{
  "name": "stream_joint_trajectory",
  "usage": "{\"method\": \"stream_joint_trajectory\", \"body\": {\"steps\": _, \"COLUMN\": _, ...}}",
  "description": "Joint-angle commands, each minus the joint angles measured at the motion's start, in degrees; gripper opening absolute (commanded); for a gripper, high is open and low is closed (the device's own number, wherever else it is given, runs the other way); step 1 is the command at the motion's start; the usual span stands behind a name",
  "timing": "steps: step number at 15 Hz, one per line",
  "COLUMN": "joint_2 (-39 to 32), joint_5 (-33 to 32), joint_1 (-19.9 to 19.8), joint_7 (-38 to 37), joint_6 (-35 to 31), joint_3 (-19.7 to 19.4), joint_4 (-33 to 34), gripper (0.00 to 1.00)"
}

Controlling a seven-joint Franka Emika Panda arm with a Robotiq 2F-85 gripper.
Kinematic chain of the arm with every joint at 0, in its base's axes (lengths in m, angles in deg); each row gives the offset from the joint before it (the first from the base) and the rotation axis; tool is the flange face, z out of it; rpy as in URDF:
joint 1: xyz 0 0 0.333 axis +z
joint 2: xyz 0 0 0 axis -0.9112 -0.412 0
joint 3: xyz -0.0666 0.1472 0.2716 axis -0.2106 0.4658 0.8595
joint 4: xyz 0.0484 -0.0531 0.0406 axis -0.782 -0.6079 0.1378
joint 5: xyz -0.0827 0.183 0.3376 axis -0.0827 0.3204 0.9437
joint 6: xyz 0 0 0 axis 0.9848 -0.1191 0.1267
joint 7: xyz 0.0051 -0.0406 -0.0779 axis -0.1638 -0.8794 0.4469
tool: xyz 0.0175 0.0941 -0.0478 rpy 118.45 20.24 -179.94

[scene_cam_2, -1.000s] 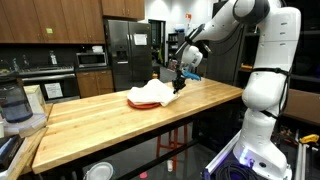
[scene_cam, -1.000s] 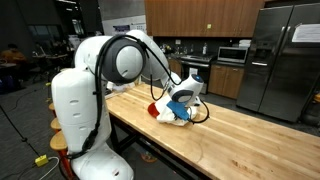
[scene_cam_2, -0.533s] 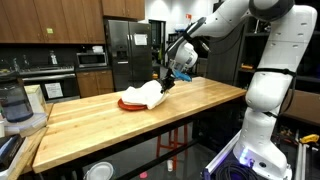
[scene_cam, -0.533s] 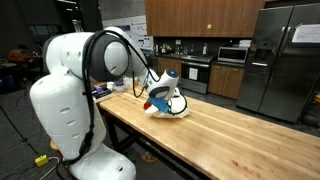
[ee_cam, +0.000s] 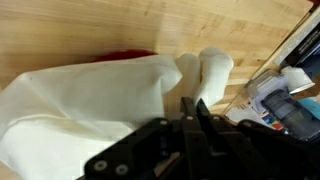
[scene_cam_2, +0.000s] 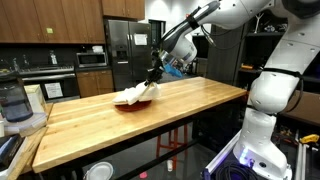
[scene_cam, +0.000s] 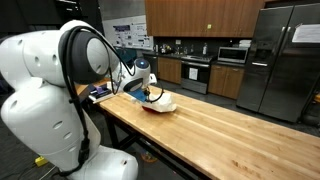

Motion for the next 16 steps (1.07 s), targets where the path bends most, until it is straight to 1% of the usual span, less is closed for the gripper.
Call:
{"method": "stream_joint_trajectory", "body": {"steps": 1, "joint_2": -4.2, "joint_5": -10.5, "joint_1": 0.4, "joint_7": -11.3, "joint_6": -5.5, "joint_3": 4.9, "joint_4": 1.8, "gripper": 0.01}}
{"method": "stream_joint_trajectory", "body": {"steps": 2, "joint_2": -6.2, "joint_5": -16.3, "joint_1": -0.8, "joint_7": -16.1, "joint_6": -6.8, "joint_3": 6.3, "joint_4": 2.7, "gripper": 0.01}}
{"method": "stream_joint_trajectory", "body": {"steps": 3, "joint_2": -8.3, "joint_5": -21.9, "joint_1": -4.4, "joint_7": -20.9, "joint_6": -7.2, "joint_3": 9.4, "joint_4": 4.1, "gripper": 0.01}}
{"method": "stream_joint_trajectory", "body": {"steps": 4, "joint_2": -9.6, "joint_5": -27.1, "joint_1": -6.7, "joint_7": -25.1, "joint_6": -7.8, "joint_3": 11.3, "joint_4": 4.8, "gripper": 0.01}}
{"method": "stream_joint_trajectory", "body": {"steps": 5, "joint_2": -11.1, "joint_5": -32.4, "joint_1": -8.3, "joint_7": -29.3, "joint_6": -8.0, "joint_3": 12.1, "joint_4": 6.2, "gripper": 0.01}}
{"method": "stream_joint_trajectory", "body": {"steps": 7, "joint_2": -13.6, "joint_5": -40.2, "joint_1": -9.8, "joint_7": -36.1, "joint_6": -7.1, "joint_3": 12.5, "joint_4": 9.3, "gripper": 0.01}}
{"method": "stream_joint_trajectory", "body": {"steps": 8, "joint_2": -14.7, "joint_5": -42.6, "joint_1": -9.8, "joint_7": -38.4, "joint_6": -6.8, "joint_3": 12.5, "joint_4": 10.7, "gripper": 0.01}}
{"method": "stream_joint_trajectory", "body": {"steps": 9, "joint_2": -15.8, "joint_5": -43.6, "joint_1": -9.3, "joint_7": -39.9, "joint_6": -6.8, "joint_3": 12.4, "joint_4": 12.0, "gripper": 0.01}}
{"method": "stream_joint_trajectory", "body": {"steps": 10, "joint_2": -16.9, "joint_5": -43.1, "joint_1": -8.6, "joint_7": -40.7, "joint_6": -7.5, "joint_3": 12.5, "joint_4": 13.2, "gripper": 0.01}}
{"method": "stream_joint_trajectory", "body": {"steps": 12, "joint_2": -18.8, "joint_5": -43.6, "joint_1": -7.7, "joint_7": -45.8, "joint_6": -9.5, "joint_3": 12.6, "joint_4": 14.7, "gripper": 0.01}}
{"method": "stream_joint_trajectory", "body": {"steps": 14, "joint_2": -20.6, "joint_5": -46.3, "joint_1": -6.6, "joint_7": -54.6, "joint_6": -13.2, "joint_3": 12.0, "joint_4": 14.8, "gripper": 0.01}}
{"method": "stream_joint_trajectory", "body": {"steps": 16, "joint_2": -22.6, "joint_5": -50.5, "joint_1": -4.9, "joint_7": -64.3, "joint_6": -18.4, "joint_3": 9.9, "joint_4": 14.2, "gripper": 0.01}}
